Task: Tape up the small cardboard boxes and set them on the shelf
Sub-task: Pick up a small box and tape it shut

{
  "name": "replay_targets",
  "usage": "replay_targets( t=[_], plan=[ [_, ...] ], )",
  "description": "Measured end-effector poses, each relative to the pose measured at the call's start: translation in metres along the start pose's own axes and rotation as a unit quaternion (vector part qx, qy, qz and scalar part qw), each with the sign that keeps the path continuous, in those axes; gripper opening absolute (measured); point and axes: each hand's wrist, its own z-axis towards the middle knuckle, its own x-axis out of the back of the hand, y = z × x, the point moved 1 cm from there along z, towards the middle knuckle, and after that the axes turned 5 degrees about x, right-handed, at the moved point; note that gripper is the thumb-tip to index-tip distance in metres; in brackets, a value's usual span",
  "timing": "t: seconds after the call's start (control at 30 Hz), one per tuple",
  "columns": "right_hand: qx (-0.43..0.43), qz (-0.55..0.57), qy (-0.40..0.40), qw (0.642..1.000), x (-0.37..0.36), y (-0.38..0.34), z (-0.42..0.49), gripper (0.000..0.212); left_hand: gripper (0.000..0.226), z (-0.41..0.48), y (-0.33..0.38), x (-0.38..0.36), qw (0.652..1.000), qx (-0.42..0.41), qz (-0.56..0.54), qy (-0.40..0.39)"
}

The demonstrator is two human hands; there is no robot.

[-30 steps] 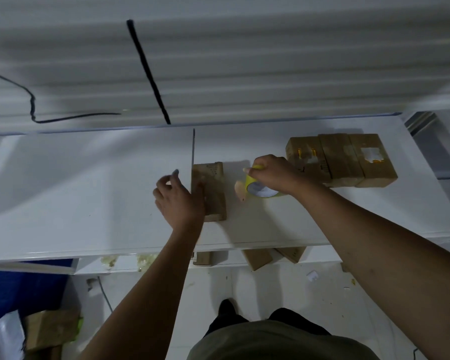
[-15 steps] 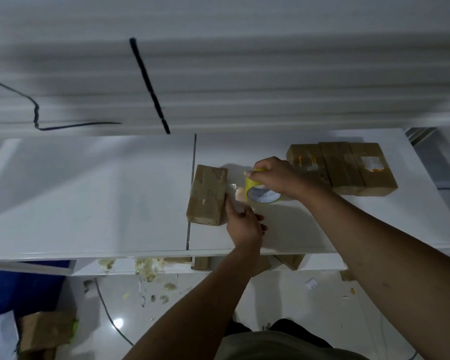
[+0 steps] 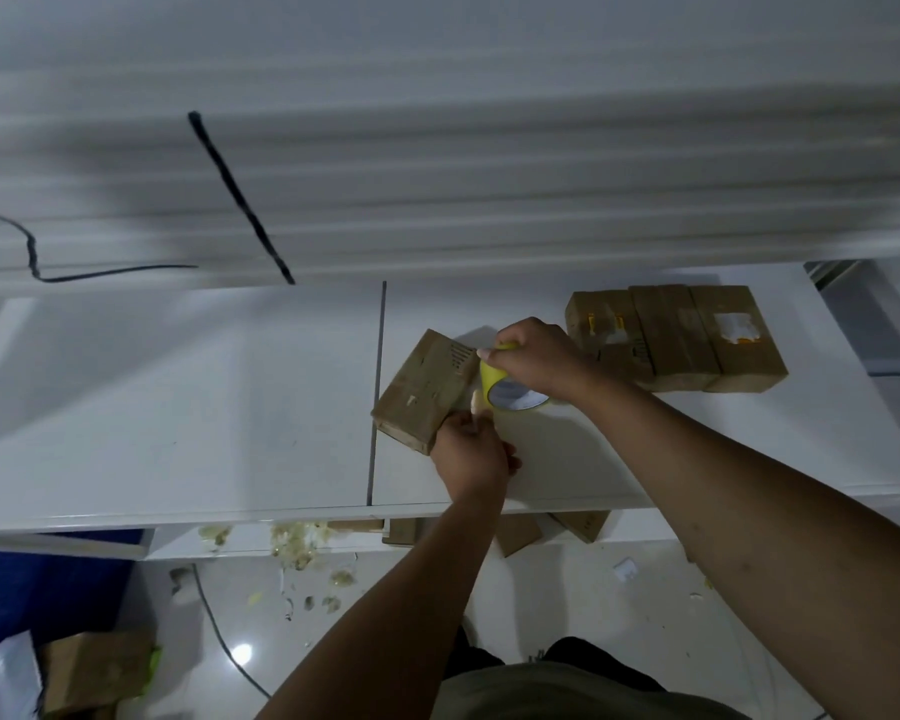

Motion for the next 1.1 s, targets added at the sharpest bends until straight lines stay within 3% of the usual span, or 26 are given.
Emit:
replay_targets(
  t=[0.33,0.4,0.47,0.53,0.6,0.67,0.73,0.87,0.97,1.1],
  plan=[
    [-0.039,0.013,0.002,0.999,0.028,-0.016,0.014,0.044,0.024,0.000,0.004,0.012,0.997,-0.002,0.071,-0.022],
    [-0.049,-0.018,-0.022,0.998,0.034,-0.019,0.018,0.045,0.021,-0.009,0.008,0.017,0.987,0.005,0.139,-0.079],
    [-0.055,-0.051,-0.043,0.996,0.034,-0.017,0.016,0.044,0.023,-0.020,0.011,0.031,0.955,0.003,0.237,-0.177],
    [-0.068,-0.072,-0.037,0.994,0.031,-0.008,0.011,0.045,0.022,-0.025,0.020,0.058,0.936,-0.100,0.285,-0.180],
    [-0.084,-0.088,-0.034,0.992,0.028,0.000,0.003,0.046,0.020,-0.021,0.042,0.089,0.927,-0.259,0.263,-0.066],
    [-0.092,-0.104,-0.058,0.989,0.022,0.004,-0.006,0.042,0.016,-0.001,0.066,0.099,0.917,-0.340,0.207,0.012],
    [-0.095,-0.112,-0.081,0.986,0.015,0.004,-0.014,0.041,0.006,0.028,0.087,0.084,0.896,-0.375,0.237,0.002],
    [-0.085,-0.141,-0.125,0.978,0.003,0.010,-0.023,0.045,0.032,0.065,0.095,0.037,0.787,-0.425,0.434,-0.104],
    [-0.078,-0.166,-0.104,0.977,0.000,0.009,-0.027,0.065,0.036,0.067,0.081,0.034,0.802,-0.397,0.432,-0.108],
    [-0.053,-0.178,-0.110,0.976,-0.008,0.011,-0.024,0.027,0.022,0.060,0.061,0.052,0.878,-0.306,0.367,-0.018]
  ],
)
